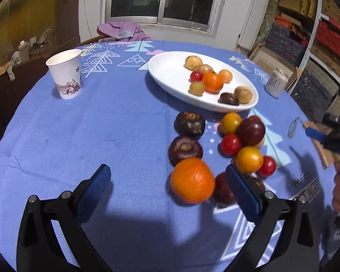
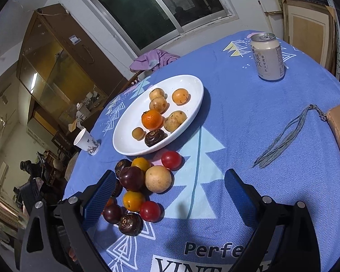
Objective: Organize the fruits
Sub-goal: 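Grasp the large mandarin with the left tool while the right tool grasps a dark brown fruit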
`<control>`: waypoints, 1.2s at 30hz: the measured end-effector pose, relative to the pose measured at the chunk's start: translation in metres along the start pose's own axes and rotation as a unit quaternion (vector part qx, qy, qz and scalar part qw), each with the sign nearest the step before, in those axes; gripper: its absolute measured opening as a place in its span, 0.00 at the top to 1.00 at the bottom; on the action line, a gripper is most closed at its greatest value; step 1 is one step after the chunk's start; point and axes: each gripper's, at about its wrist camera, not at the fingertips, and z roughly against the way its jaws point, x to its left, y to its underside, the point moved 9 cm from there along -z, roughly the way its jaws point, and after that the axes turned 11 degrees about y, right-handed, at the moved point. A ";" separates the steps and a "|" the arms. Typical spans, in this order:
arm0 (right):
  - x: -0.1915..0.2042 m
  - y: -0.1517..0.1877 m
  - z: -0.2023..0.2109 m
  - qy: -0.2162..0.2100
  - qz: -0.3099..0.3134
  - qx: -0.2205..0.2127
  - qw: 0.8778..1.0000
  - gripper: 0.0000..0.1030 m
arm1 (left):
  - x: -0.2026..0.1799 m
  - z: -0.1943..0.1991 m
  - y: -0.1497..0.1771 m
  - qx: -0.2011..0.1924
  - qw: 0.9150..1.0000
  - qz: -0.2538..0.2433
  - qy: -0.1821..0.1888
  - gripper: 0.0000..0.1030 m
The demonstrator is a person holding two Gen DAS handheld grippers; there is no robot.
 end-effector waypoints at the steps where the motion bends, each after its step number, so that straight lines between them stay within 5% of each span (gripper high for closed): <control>1: 0.000 0.001 -0.001 0.003 0.003 0.000 1.000 0.06 | 0.001 -0.002 0.003 0.003 1.000 -0.003 -0.003 0.04; 10: 0.001 0.005 -0.007 0.013 0.011 0.006 1.000 0.06 | 0.000 -0.018 0.010 0.008 0.999 -0.036 -0.030 0.04; 17: -0.005 0.005 -0.010 0.018 -0.001 0.010 1.000 0.06 | 0.007 -0.031 0.018 0.032 0.999 0.007 0.032 0.04; 25: -0.003 0.006 -0.010 0.019 0.004 0.009 1.000 0.06 | -0.005 -0.043 0.025 0.068 0.996 -0.049 -0.022 0.04; 31: -0.001 0.005 -0.009 0.014 0.007 0.008 1.000 0.06 | 0.009 -0.027 0.015 0.030 0.998 -0.023 -0.043 0.04; 36: 0.002 0.007 -0.008 0.013 0.012 0.008 1.000 0.06 | 0.021 -0.004 0.000 -0.024 0.995 -0.026 -0.094 0.04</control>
